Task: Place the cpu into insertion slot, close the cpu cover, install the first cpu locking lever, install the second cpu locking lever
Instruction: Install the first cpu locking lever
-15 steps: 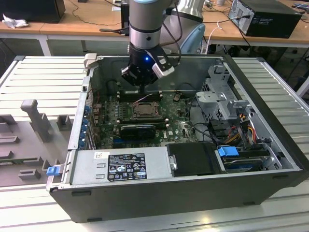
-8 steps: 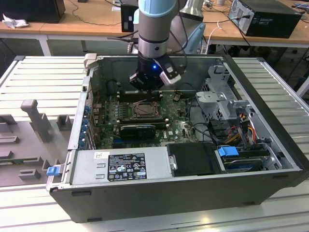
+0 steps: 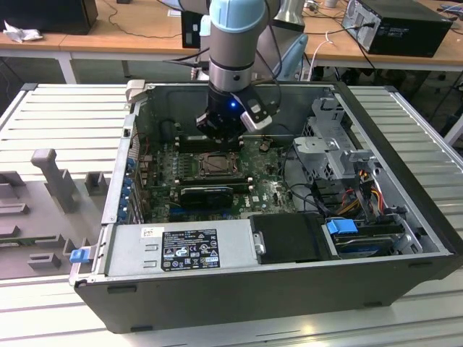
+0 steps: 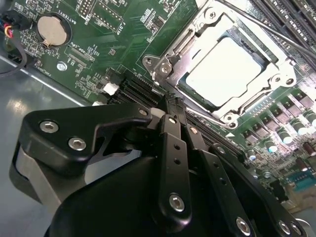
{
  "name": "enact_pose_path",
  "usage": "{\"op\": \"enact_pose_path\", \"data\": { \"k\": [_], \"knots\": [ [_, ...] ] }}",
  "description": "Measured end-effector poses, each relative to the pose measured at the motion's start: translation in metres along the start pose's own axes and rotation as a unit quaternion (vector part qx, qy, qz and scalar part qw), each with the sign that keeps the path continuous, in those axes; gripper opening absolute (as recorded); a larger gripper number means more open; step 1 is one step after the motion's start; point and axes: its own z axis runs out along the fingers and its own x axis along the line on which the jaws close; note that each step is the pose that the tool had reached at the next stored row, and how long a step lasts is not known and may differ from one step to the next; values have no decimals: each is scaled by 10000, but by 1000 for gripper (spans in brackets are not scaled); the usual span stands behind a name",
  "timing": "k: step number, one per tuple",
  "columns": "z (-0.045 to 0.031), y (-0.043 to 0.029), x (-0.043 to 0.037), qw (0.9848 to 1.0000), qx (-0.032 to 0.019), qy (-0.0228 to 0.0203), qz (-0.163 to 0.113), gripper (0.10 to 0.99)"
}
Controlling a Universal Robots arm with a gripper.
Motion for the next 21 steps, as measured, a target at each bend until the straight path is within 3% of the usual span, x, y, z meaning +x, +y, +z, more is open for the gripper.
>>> {"op": "enact_pose_path", "data": {
  "k": [7, 21],
  "knots": [
    [24, -3, -1, 10000, 9, 1, 0, 106],
    [44, -7, 0, 9999, 115, 15, 1, 106]
  ]
}}
